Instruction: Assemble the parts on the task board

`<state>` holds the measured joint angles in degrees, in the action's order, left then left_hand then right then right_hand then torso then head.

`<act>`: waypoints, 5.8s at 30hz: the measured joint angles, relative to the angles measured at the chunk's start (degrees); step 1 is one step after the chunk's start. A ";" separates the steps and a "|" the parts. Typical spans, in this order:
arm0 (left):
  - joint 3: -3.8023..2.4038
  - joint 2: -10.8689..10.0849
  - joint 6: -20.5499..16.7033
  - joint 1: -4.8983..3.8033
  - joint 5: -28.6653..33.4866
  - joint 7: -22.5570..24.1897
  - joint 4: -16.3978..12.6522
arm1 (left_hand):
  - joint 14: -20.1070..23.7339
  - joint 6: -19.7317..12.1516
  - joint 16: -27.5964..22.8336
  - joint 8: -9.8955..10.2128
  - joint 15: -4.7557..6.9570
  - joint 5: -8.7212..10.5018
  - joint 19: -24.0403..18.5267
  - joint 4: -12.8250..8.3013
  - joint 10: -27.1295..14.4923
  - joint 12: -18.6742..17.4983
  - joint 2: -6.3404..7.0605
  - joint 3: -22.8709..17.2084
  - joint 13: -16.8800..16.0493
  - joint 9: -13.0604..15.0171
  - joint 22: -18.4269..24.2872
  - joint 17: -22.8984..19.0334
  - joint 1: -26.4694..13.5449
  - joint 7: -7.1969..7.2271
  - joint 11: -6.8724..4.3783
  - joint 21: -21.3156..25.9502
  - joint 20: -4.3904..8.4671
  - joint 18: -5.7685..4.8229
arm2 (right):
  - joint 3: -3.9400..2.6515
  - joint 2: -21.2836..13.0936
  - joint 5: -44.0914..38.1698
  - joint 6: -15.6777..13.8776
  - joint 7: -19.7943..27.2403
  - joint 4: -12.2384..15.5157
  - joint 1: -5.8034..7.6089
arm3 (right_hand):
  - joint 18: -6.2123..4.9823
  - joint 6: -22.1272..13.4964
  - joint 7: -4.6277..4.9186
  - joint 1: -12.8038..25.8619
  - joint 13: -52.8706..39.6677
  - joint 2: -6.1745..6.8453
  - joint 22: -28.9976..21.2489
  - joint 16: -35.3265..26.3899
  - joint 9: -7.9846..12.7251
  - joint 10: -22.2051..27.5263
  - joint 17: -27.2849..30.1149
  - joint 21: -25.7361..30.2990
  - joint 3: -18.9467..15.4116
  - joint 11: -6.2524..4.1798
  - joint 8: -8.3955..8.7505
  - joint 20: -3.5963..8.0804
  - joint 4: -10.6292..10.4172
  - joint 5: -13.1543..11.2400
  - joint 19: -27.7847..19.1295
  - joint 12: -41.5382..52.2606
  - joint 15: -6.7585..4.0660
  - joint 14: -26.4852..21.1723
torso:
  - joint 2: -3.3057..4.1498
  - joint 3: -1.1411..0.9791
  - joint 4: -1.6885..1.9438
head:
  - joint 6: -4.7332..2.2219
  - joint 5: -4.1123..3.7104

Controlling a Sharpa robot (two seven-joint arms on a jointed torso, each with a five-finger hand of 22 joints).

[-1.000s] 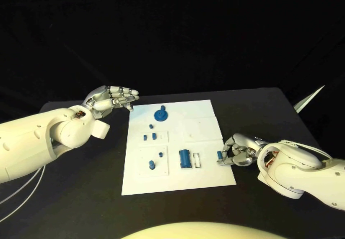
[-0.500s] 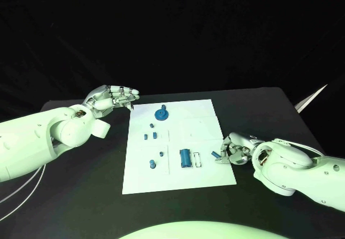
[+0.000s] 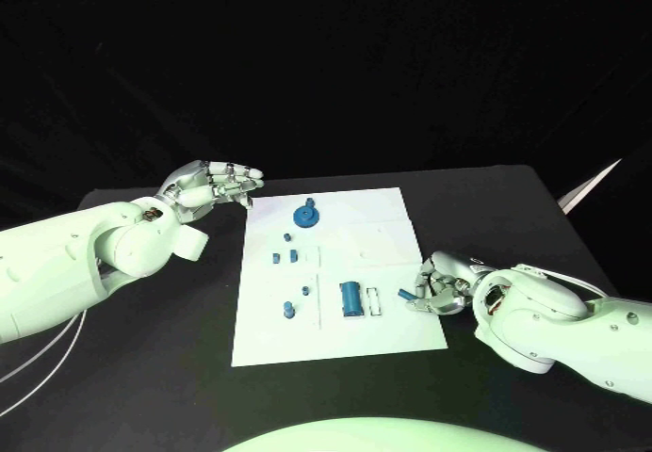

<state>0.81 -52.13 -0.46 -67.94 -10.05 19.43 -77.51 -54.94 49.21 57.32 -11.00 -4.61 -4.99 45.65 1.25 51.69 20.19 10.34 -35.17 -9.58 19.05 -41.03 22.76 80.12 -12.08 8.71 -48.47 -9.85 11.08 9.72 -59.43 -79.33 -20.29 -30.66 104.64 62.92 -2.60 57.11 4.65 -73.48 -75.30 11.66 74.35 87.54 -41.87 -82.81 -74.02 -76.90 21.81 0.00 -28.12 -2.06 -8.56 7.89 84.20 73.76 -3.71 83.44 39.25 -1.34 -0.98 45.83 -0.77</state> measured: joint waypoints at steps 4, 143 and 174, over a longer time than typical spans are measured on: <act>0.00 0.02 -0.01 0.00 0.00 -0.05 0.00 | 0.00 0.00 0.00 0.00 0.00 0.00 0.01 -0.69 0.01 0.00 0.00 0.70 0.00 -0.01 0.00 0.00 0.00 0.00 -0.01 0.00 0.00 0.00 | 0.22 -0.38 2.38 -1.14 -0.07 0.97 0.05 | 0.00 -0.79 0.22 1.79 0.00 0.02 0.00 0.00 -0.07 -0.11 0.00 -0.66 3.44 0.12 1.52 0.00 1.67 1.15 0.00 0.00 0.00 0.00 | -0.01 0.00 -0.02 | 0.00 0.05; 0.48 2.97 -5.44 1.94 3.95 2.98 2.36 | 10.55 -2.58 -13.57 -1.83 -3.17 0.00 -4.11 2.80 -1.34 1.31 0.24 4.17 0.54 -0.62 11.54 -5.18 -1.43 0.00 1.31 17.24 -4.09 -0.02 | -0.32 9.62 50.40 -7.65 39.54 -15.70 4.93 | -6.36 -12.29 4.77 5.19 20.31 -0.12 -12.38 -37.50 6.33 21.73 29.31 63.89 2.47 5.24 9.59 -5.02 0.96 0.11 -15.63 -41.50 5.21 -14.52 | -1.95 1.11 -0.59 | -4.20 0.21; -0.27 8.59 -29.59 5.80 10.69 9.66 -1.82 | 51.74 -46.17 -55.93 9.50 4.21 4.03 -41.72 -1.32 -47.39 -18.76 -10.10 30.90 8.67 -17.74 39.92 -21.42 -65.97 11.20 -8.04 47.26 8.53 -7.68 | -7.07 16.83 73.90 -14.54 57.26 -24.63 0.40 | 0.11 -53.94 -3.78 63.10 74.13 -11.18 -72.64 -85.67 40.15 77.86 72.21 75.97 -17.49 0.39 26.96 1.24 7.86 -6.92 -79.25 -72.44 4.19 -79.40 | -7.54 1.35 0.75 | -11.44 0.76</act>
<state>0.53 -43.54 -30.05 -62.14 0.64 29.09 -79.33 -3.20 3.04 1.40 -1.50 -0.41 -0.96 3.93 -0.07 4.30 1.43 0.24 -4.27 -0.91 1.31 -1.10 1.34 14.15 -0.88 0.67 -1.20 -1.32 3.40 2.64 -42.60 -5.43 -34.83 26.60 80.00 63.32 -2.48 3.17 0.87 -10.38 -1.18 0.49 1.71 1.87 -1.72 -4.95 -1.81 -0.93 4.32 0.39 -1.16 -0.81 -0.71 0.96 4.95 1.32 0.48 4.04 31.72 0.01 -0.24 34.39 -0.02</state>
